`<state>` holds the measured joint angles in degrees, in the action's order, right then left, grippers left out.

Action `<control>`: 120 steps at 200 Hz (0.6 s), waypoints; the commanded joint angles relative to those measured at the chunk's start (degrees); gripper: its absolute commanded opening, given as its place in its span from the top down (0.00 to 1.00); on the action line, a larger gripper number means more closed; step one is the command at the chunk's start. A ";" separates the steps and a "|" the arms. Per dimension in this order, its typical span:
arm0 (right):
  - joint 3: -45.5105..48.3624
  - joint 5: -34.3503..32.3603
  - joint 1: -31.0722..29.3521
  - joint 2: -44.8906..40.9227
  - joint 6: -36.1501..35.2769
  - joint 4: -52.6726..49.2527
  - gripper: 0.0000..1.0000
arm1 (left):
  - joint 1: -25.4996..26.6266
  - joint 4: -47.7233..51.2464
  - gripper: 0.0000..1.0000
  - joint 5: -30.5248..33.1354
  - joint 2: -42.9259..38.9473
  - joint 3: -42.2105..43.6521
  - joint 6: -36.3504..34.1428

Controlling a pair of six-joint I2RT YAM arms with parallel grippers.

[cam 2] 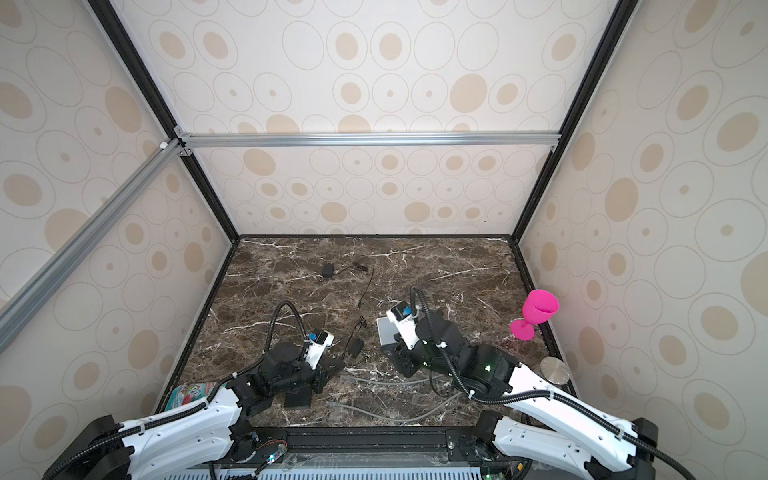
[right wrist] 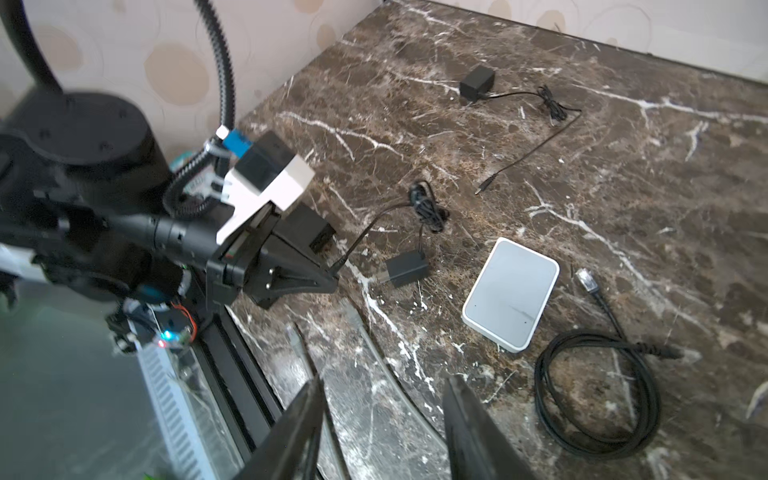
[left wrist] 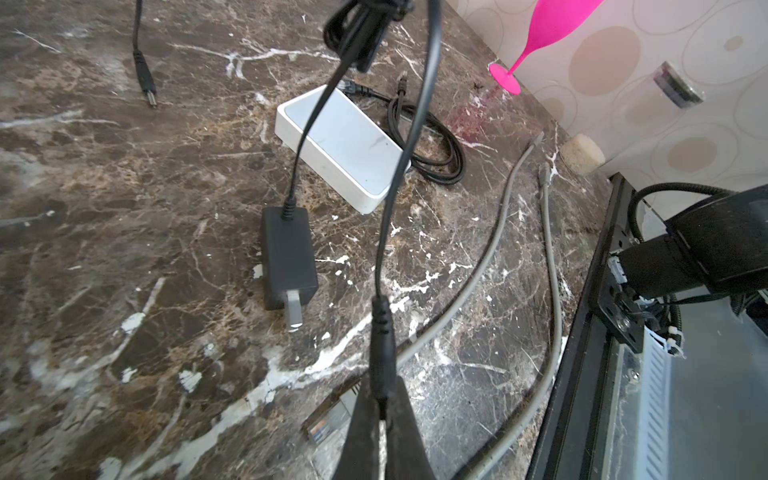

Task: Insert the plug into the switch port

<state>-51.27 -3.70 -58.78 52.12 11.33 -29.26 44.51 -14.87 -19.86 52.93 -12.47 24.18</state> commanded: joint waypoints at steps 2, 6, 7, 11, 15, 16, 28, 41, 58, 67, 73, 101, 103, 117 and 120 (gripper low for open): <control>-2.54 -7.12 -7.45 3.65 -19.19 -3.17 0.48 | 1.27 3.14 1.00 -1.15 -0.64 -2.30 0.20; -2.05 -7.88 -9.43 4.04 -23.04 -2.47 0.47 | 1.34 4.07 1.00 -1.15 -0.48 -2.99 0.38; -1.93 -8.20 -9.95 4.09 -24.35 -2.30 0.47 | 1.40 4.20 1.00 -1.11 -0.51 -3.21 0.40; -1.07 -9.62 -12.10 4.21 -28.96 -1.22 0.46 | 1.41 5.25 1.00 -1.16 -0.32 -4.09 0.60; -0.05 -10.93 -14.04 4.22 -34.09 -0.19 0.46 | 1.41 6.28 1.00 -1.19 -0.27 -5.03 0.79; 0.21 -11.21 -14.54 4.18 -35.50 0.03 0.46 | 1.43 6.53 1.00 -1.17 -0.23 -5.24 0.83; 3.80 -13.62 -19.23 3.58 -49.50 2.60 0.44 | 1.50 10.59 1.00 -1.06 -0.26 -8.56 0.69; 5.92 -13.85 -20.25 2.75 -56.70 4.41 0.40 | 1.48 15.51 1.00 -0.56 -0.20 -12.65 0.09; 3.92 -12.47 -20.26 2.63 -59.15 2.47 0.42 | 1.53 19.23 1.00 -2.21 -0.04 -16.80 0.30; 2.06 -11.83 -20.31 3.02 -59.93 -0.08 0.47 | 1.45 21.70 1.00 -3.24 0.65 -19.22 -0.21; 1.04 -12.56 -20.23 3.32 -59.61 -0.90 0.50 | 1.47 23.83 1.00 -3.93 1.48 -20.76 -0.89; -0.75 -14.74 -20.26 4.21 -60.62 -1.17 0.59 | 1.54 32.44 1.00 -8.68 6.29 -27.54 -6.68; -0.61 -14.86 -20.28 4.22 -60.74 -0.85 0.60 | 1.48 32.54 1.00 -9.01 6.48 -27.81 -6.78; -0.14 -15.40 -20.25 4.43 -62.87 0.65 0.61 | 1.39 31.33 1.00 -12.86 7.72 -28.27 -8.14; -0.07 -15.64 -20.29 4.52 -63.18 1.02 0.62 | 1.40 31.12 1.00 -13.83 7.98 -28.41 -8.54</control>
<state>-50.89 -17.26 -78.81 56.12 -45.80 -28.71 45.50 10.09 -25.98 58.87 -38.44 21.06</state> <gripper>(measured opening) 0.400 0.048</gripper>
